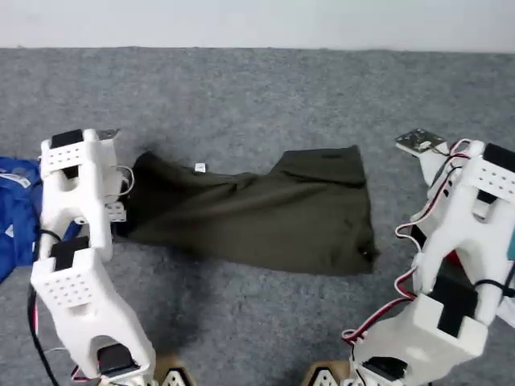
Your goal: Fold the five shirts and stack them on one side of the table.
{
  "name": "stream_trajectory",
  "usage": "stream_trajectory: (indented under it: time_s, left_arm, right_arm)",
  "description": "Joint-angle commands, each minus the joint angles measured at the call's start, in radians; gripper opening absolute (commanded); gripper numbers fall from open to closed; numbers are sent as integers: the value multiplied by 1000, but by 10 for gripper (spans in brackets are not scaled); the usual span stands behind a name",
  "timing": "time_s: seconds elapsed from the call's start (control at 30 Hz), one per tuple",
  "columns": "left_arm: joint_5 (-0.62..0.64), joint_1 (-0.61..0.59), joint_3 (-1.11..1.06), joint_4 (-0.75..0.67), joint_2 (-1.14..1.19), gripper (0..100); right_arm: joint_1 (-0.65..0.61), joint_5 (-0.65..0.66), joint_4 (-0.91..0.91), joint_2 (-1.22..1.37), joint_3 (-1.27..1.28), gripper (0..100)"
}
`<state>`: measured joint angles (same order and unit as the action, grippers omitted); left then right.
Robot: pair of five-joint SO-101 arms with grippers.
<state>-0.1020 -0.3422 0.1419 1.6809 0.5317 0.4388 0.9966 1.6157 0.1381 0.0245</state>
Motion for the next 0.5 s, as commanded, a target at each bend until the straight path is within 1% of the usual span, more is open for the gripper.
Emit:
stream_trajectory:
  time_s: [0.0, 0.07, 0.13, 0.27, 0.37, 0.47]
  left_arm:
    - [-11, 6, -2, -20, -60, 15]
    - [34, 8, -1, 12, -60, 24]
    - [115, 8, -1, 43, -58, 77]
    - [278, 5, 61, 77, -63, 207]
    - [308, 5, 142, 77, -69, 249]
    - [305, 5, 196, 77, -71, 250]
  right_arm:
    - [-39, 3, 13, -41, -46, 151]
    - [-50, 3, 13, -41, -46, 151]
    - [-64, 3, 13, -39, -44, 162]
    - [-111, 3, 8, -41, -48, 262]
    - [-166, 5, -64, -41, -61, 340]
    - [-225, 3, -173, -39, -77, 373]
